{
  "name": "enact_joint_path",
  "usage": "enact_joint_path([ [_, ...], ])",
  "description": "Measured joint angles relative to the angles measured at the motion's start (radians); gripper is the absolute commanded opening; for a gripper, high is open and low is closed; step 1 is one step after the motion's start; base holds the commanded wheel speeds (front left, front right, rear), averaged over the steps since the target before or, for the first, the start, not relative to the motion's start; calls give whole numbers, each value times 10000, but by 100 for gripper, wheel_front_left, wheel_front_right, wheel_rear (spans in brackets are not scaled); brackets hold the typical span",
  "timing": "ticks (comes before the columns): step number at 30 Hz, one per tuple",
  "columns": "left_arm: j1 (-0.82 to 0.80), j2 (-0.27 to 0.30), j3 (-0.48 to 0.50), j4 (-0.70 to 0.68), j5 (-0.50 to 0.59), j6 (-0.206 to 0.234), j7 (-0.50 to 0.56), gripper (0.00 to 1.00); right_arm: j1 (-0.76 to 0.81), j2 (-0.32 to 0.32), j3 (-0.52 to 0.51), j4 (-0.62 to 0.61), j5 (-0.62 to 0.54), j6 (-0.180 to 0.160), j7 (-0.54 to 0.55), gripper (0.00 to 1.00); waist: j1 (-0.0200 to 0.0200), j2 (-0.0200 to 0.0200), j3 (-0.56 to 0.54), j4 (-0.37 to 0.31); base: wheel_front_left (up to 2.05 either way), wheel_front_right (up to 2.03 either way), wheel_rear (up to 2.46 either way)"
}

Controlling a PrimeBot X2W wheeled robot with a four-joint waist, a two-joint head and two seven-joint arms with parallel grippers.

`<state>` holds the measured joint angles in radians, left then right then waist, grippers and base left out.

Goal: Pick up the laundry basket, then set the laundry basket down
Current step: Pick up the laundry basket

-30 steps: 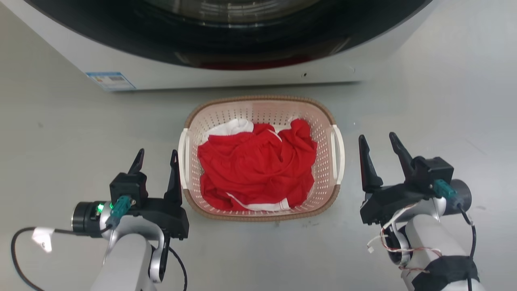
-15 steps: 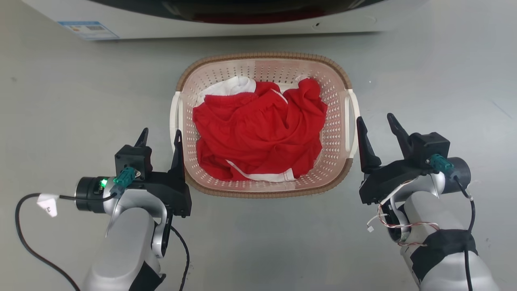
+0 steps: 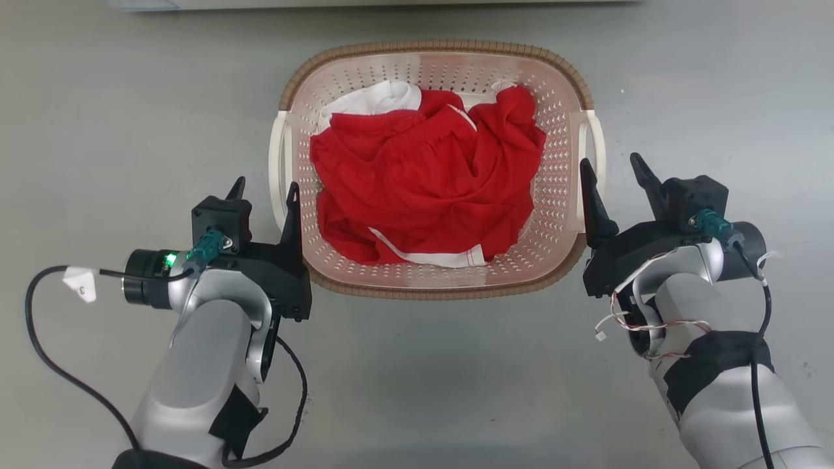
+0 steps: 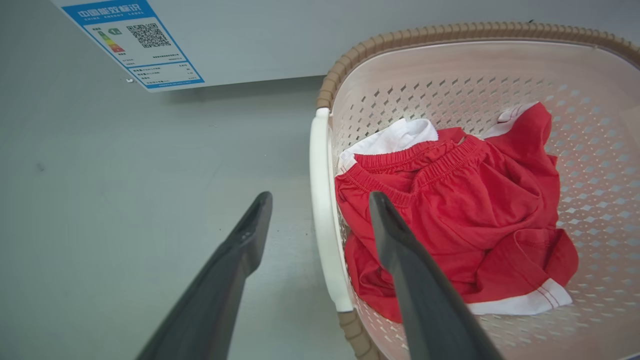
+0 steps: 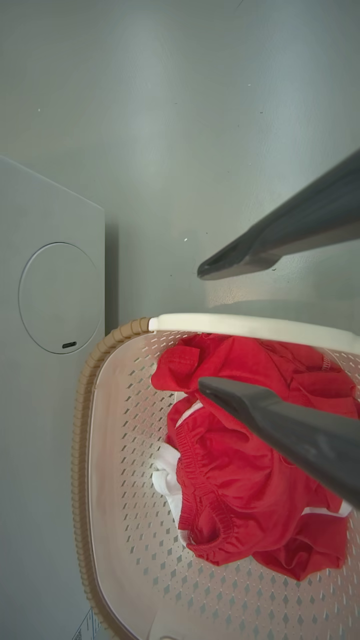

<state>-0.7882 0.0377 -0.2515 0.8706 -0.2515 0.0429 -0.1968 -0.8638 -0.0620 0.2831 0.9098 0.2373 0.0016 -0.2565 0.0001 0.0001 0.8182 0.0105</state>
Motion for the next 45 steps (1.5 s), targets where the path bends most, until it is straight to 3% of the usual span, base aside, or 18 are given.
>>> enact_joint_path([
  [10,-604,-33,-134,759,-13,-94,119,100,-686,-4,128,754,284,-33,0,100,-1,0,512,11,0,0,0],
  [36,-1699,-82,-805,2000,-556,-343,723,100,-1373,-17,1877,1208,2165,-614,560,100,-1,-1,1114,91,0,0,0],
  [39,-1747,-84,-1047,2054,-640,-343,788,100,-1462,-21,2171,1225,2403,-702,773,94,-1,-1,1157,74,0,0,0],
  [43,-1787,-84,-1210,2073,-732,-341,821,100,-1550,-21,2370,1223,2661,-734,895,76,0,-1,1188,65,0,0,0],
  [44,-1854,-84,-1304,2077,-809,-341,823,99,-1576,-21,2487,1227,2748,-823,988,51,-1,-2,1208,61,0,0,0],
  [45,-1895,-84,-1354,2077,-892,-341,836,95,-1599,-42,2535,1241,2801,-844,1034,47,-1,-1,1218,59,0,0,0],
])
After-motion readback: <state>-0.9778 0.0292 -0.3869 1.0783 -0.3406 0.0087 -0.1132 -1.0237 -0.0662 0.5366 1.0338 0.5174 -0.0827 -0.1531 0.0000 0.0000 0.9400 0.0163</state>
